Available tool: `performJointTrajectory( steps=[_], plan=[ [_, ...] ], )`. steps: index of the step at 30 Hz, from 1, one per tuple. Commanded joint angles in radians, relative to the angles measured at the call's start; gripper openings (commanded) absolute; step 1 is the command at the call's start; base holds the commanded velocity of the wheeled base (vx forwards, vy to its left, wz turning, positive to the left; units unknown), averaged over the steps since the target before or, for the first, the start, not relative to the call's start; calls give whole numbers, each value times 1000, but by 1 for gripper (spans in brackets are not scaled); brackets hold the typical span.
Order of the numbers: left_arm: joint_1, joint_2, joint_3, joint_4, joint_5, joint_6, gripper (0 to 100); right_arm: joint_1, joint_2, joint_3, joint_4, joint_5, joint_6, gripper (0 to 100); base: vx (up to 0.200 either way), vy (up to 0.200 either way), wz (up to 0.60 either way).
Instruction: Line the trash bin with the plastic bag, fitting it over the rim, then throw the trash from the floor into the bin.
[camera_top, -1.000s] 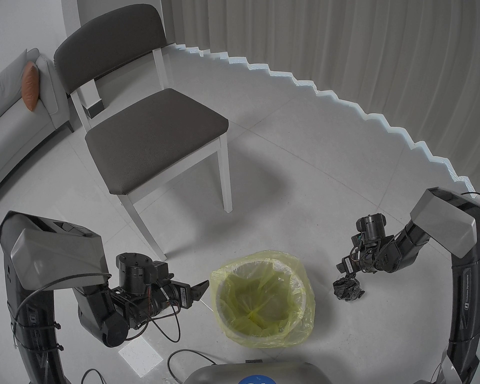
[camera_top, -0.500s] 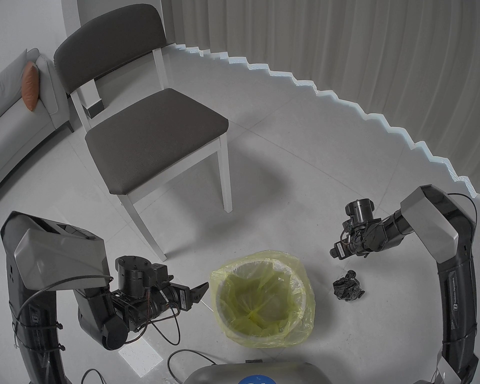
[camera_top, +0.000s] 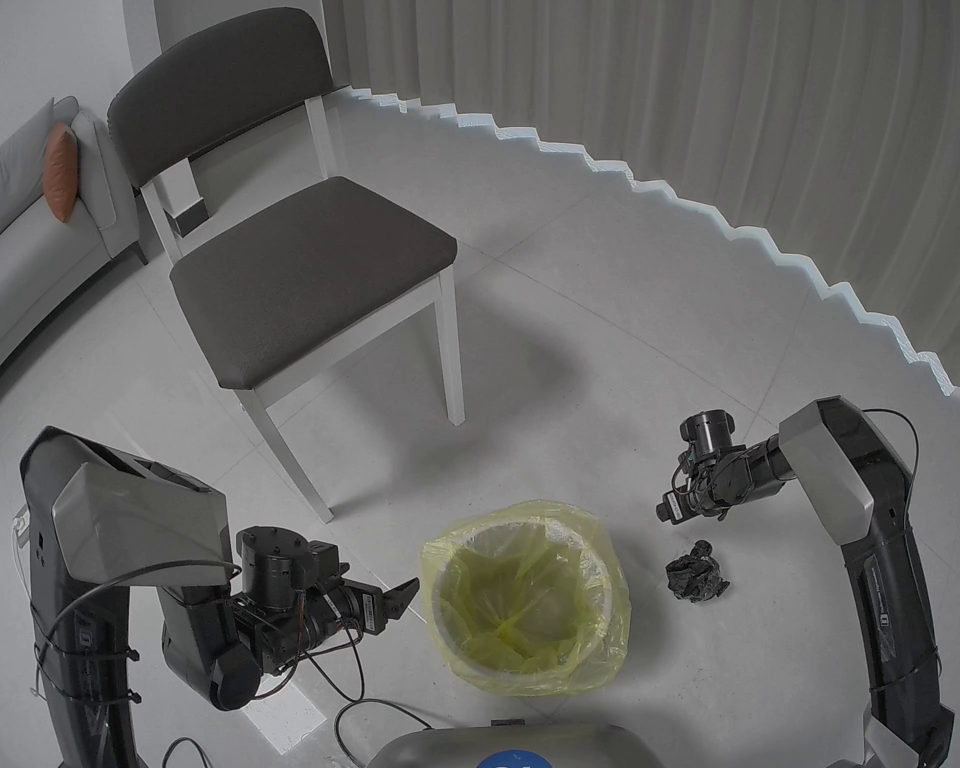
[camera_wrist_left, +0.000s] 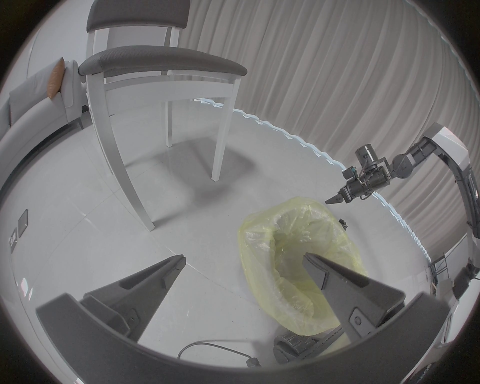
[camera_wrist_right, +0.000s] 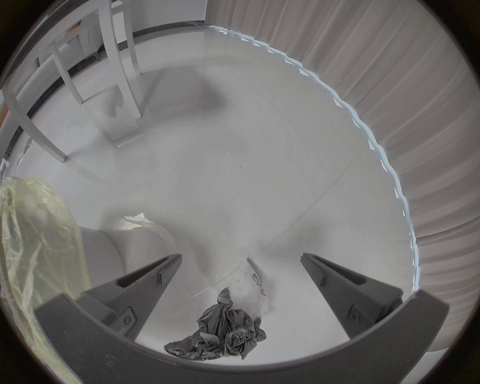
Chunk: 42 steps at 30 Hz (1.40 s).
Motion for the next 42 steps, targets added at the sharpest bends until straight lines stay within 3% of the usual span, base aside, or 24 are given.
performJointTrajectory(
  steps=[1, 9, 19, 30, 42],
  plan=[
    [2, 8, 7, -14, 1, 0, 100, -6, 31, -12, 15, 0, 0, 100, 0, 0, 0],
    [11, 8, 27, -23, -3, 1, 100, -9, -4, -19, 220, 0, -9, 100, 0, 0, 0],
    [9, 13, 22, -23, -3, 1, 100, -9, 17, -131, 377, -6, 4, 100, 0, 0, 0],
    [8, 36, 10, -25, -3, 4, 100, -7, 103, -231, 423, -31, 20, 100, 0, 0, 0],
    [9, 77, 16, -82, -1, 4, 100, -1, 178, -231, 481, -60, 35, 100, 0, 0, 0]
  ],
)
